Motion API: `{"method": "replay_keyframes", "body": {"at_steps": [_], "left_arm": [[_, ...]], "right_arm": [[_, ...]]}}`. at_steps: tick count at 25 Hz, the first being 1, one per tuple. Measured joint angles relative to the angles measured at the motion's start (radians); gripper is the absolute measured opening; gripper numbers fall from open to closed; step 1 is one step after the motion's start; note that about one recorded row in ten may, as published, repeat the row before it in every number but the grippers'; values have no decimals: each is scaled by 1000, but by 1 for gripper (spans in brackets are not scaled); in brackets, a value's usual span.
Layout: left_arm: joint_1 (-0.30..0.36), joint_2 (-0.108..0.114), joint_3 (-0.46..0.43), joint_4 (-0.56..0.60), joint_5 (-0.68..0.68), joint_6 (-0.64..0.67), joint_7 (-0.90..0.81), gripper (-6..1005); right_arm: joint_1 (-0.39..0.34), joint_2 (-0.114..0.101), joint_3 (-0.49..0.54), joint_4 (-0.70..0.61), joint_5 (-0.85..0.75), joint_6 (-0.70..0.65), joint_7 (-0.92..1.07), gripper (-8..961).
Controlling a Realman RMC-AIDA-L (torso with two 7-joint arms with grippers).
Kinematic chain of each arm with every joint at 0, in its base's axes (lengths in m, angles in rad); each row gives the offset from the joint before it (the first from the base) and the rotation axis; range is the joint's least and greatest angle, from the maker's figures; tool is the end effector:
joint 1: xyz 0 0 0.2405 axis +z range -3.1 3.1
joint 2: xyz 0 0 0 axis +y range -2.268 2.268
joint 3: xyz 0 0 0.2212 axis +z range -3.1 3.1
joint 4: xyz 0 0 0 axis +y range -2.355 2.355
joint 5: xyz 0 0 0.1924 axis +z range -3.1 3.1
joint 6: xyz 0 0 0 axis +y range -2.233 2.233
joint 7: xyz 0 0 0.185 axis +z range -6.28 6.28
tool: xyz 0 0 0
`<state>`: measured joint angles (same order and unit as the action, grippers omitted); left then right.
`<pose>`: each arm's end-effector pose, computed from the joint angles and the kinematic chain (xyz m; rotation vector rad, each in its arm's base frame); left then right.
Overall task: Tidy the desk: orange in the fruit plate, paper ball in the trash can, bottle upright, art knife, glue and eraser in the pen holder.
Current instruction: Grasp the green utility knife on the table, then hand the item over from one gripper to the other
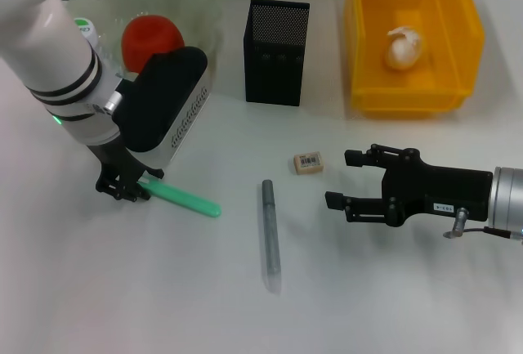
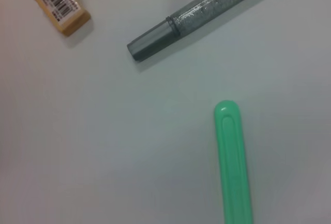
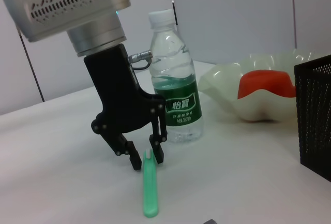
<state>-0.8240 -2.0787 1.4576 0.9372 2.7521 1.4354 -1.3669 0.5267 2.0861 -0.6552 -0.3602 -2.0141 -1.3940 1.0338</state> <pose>-0.2084 0.3461 -0.0492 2.7864 -0.7744 -1.0435 0.2374 0.2933 -0.0688 -2.7098 0.5450 0.6348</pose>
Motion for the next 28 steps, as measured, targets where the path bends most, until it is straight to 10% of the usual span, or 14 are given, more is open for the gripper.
{"method": "replay_keyframes", "body": {"at_steps": [28], "left_arm": [[6,5,-111,116,-88,153,-10,175]], "right_arm": [[-1,-5,2,-11,0,-4,-15,824]]}}
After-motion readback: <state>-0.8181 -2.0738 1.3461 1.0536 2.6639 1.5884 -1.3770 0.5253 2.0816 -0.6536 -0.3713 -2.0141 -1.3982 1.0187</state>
